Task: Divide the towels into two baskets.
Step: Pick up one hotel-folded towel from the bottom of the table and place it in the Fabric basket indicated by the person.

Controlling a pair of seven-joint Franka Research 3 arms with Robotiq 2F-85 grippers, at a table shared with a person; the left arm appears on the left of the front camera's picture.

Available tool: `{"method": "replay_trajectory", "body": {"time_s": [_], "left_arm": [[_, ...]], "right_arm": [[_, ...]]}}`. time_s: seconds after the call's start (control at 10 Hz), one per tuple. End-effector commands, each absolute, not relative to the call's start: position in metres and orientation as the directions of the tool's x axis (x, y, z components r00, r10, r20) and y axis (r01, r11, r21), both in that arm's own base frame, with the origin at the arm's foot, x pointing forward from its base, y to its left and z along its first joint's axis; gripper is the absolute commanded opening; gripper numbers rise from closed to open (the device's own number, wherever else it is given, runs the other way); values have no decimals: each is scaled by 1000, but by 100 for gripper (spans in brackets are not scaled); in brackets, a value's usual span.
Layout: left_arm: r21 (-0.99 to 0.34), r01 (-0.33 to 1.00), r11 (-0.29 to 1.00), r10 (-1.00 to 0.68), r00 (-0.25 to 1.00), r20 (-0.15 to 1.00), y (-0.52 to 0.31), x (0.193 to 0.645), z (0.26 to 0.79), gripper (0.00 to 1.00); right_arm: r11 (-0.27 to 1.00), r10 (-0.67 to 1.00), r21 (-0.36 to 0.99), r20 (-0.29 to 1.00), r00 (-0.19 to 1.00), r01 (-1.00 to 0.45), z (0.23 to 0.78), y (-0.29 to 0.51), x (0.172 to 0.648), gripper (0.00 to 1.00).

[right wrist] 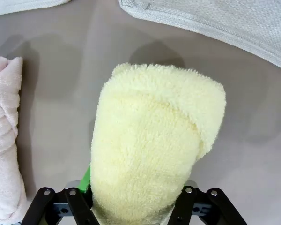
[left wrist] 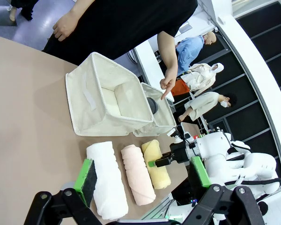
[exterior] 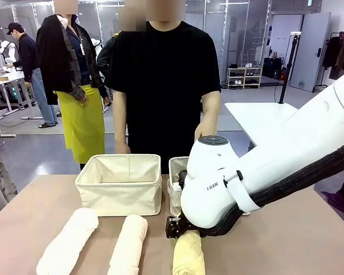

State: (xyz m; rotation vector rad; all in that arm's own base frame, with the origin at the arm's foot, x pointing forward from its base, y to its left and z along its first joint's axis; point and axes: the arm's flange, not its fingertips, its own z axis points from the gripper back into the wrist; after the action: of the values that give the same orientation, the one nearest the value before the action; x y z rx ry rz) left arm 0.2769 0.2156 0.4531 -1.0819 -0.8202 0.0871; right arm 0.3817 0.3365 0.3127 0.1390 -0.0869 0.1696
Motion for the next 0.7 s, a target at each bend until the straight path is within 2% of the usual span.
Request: {"method": "replay_trajectory", "body": {"time_s": [0.0,0.1,0.2,0.4,0.6], "left_arm": [[-808,321,493,446,705,552,217,275,454,100],[-808,321,493,446,705,552,217,275,454,100],[-808,321,493,446,705,552,217,275,454,100],[-808,321,493,446,705,552,217,275,454,100],[-808,321,493,446,705,552,217,275,454,100]], "right_arm": [[974,161,145,88,983,-173,308,338,382,42],[974,161,149,84,983,-173,314,335,379,33],[974,166,142,78,983,-176,326,330,376,30],[965,209,147,73,975,-218,361,317,365,30],[928,346,125,64,936,-352,402,306,350,30]]}}
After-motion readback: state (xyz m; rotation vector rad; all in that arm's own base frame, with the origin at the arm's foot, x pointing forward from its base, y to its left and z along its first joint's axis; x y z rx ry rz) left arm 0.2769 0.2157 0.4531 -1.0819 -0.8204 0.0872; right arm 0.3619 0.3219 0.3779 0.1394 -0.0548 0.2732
